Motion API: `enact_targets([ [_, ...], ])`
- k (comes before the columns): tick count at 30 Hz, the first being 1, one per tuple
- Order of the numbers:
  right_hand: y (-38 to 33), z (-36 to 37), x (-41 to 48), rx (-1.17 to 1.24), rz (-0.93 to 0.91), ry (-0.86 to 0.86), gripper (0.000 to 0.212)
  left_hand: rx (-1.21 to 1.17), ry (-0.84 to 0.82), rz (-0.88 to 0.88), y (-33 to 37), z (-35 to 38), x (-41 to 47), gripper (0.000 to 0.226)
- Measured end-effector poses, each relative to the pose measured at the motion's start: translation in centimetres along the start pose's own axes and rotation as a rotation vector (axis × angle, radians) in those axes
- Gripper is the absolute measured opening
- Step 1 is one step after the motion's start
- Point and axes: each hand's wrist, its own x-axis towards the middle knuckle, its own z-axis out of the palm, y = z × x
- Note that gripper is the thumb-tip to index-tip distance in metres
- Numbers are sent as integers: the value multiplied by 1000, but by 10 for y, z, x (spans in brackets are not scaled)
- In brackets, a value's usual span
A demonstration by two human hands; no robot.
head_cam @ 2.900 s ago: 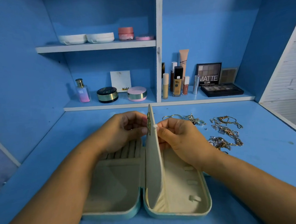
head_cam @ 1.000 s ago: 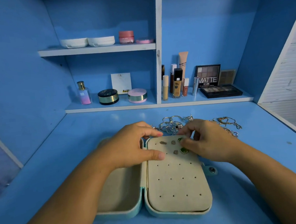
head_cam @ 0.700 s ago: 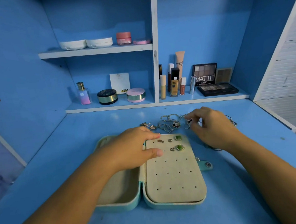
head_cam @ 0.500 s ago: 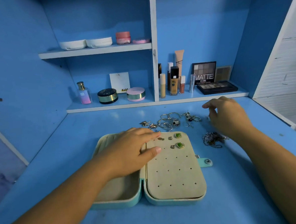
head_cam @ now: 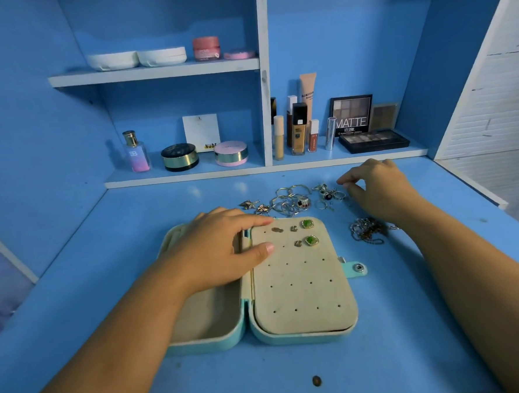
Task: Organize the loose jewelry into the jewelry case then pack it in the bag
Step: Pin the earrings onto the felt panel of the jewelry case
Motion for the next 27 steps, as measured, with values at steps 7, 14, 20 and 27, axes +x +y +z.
enact_targets([
  [7, -7, 7, 6, -46, -36, -87, 23, -12, -8, -11, -1, -2, 2, 62],
  [14, -10, 12, 12, 7, 18, -56, 22, -28, -2, -25, -1, -3, 1, 49],
  [20, -8, 14, 15, 33, 73, -44, 16, -36, -1, -28, -1, -2, -1, 50],
  [27, -5, 13, 16, -24, 123, 13, 16, -40, 0, -33, -2, -1, -1, 48],
])
